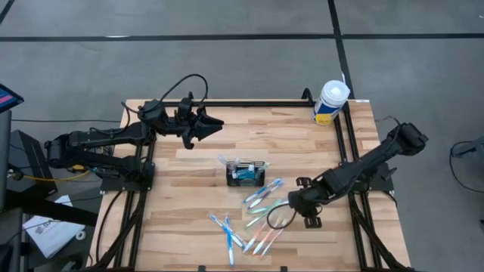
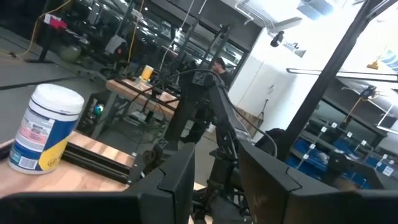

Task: Pick & Place toothbrushing station
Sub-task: Put the green toothbrush into the black wire organizer

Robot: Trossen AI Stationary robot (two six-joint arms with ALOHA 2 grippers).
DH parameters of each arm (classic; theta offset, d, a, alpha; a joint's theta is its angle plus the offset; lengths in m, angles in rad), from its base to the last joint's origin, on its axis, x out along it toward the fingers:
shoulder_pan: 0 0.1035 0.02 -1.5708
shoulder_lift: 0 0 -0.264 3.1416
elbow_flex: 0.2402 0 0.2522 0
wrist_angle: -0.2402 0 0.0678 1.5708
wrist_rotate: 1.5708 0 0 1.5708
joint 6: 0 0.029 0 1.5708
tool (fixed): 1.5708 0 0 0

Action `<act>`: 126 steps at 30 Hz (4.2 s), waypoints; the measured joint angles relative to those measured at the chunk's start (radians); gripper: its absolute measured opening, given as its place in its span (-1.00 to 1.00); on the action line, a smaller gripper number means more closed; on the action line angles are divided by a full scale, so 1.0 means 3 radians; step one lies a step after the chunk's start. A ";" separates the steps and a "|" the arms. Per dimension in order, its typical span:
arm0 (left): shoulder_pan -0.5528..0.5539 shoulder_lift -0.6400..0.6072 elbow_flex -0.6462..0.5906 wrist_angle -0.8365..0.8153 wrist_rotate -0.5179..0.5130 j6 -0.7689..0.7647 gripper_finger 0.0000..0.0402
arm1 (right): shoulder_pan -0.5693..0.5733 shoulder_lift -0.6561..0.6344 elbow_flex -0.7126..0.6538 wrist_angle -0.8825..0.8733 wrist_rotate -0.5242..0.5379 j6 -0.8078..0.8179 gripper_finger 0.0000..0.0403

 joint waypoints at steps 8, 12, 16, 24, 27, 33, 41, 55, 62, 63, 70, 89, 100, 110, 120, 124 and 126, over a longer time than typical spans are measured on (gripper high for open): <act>0.0000 0.0000 0.0000 -0.0001 -0.0012 0.0005 -0.41 | -0.0349 0.0183 0.0001 0.0271 -0.0217 -0.0176 -0.30; 0.0000 0.0000 0.0000 -0.0018 -0.0011 0.0005 -0.41 | -0.0509 0.0297 0.0002 0.0432 -0.0246 -0.0270 -0.29; 0.0000 0.0000 0.0001 -0.0035 -0.0009 0.0005 -0.41 | -0.0618 0.0378 0.0008 0.0476 -0.0323 -0.0401 -0.31; 0.0000 0.0000 0.0000 -0.0060 -0.0007 0.0007 -0.41 | -0.0726 0.0480 0.0014 0.0547 -0.0389 -0.0507 -0.34; 0.0000 0.0000 0.0000 -0.0060 -0.0007 0.0007 -0.41 | -0.0744 0.0601 0.0005 0.0519 -0.0388 -0.0521 -0.32; 0.0000 0.0000 0.0001 -0.0061 0.0002 0.0007 -0.41 | -0.0741 0.0853 0.0008 0.0587 -0.0376 -0.0531 -0.32; 0.0000 0.0000 0.0001 -0.0064 0.0043 0.0008 -0.41 | -0.0738 0.0970 0.0008 0.0728 -0.0392 -0.0527 -0.34; -0.0005 0.0000 0.0001 -0.0064 0.0062 -0.0002 -0.41 | -0.0790 0.0964 0.0008 0.0455 -0.0498 -0.0456 -0.91; -0.0005 0.0000 0.0001 -0.0056 0.0061 -0.0003 -0.41 | -0.0790 0.0532 0.0094 0.0136 -0.0642 -0.0239 -0.95; -0.0005 0.0000 0.0001 -0.0056 0.0060 -0.0003 -0.41 | -0.0790 0.0430 0.0122 0.0018 -0.0643 -0.0181 -0.95; 0.0019 0.0000 0.0000 -0.0055 0.0044 0.0002 -0.41 | -0.0771 -0.0328 0.0388 -0.0417 -0.0535 0.0550 -0.96; 0.0248 0.0019 0.0001 -0.0032 0.0030 0.0006 -0.41 | -0.1077 -0.0461 0.0865 0.0653 0.0771 0.0873 -0.96; 0.0263 0.0063 0.0003 -0.0064 0.0040 0.0051 -0.41 | -0.0965 -0.0547 0.0866 0.0506 0.0579 0.1304 -0.94; 0.0261 0.0250 0.0009 -0.0001 0.0030 0.0173 -0.41 | -0.1130 -0.0628 0.0856 0.1981 0.1112 0.1305 -0.96; 0.0263 0.0281 0.0005 0.0796 0.0042 -0.0180 -0.41 | -0.1404 -0.0377 0.0856 0.2144 0.1010 0.1155 -0.96; 0.0259 0.0295 0.0005 0.0771 0.0066 -0.0194 -0.41 | -0.1541 -0.0158 0.0855 0.2621 0.0804 0.1128 -0.96; 0.0248 0.0339 0.0005 0.0731 0.0149 -0.0228 -0.41 | -0.1608 -0.0056 0.0860 0.2833 0.0681 0.1127 -0.96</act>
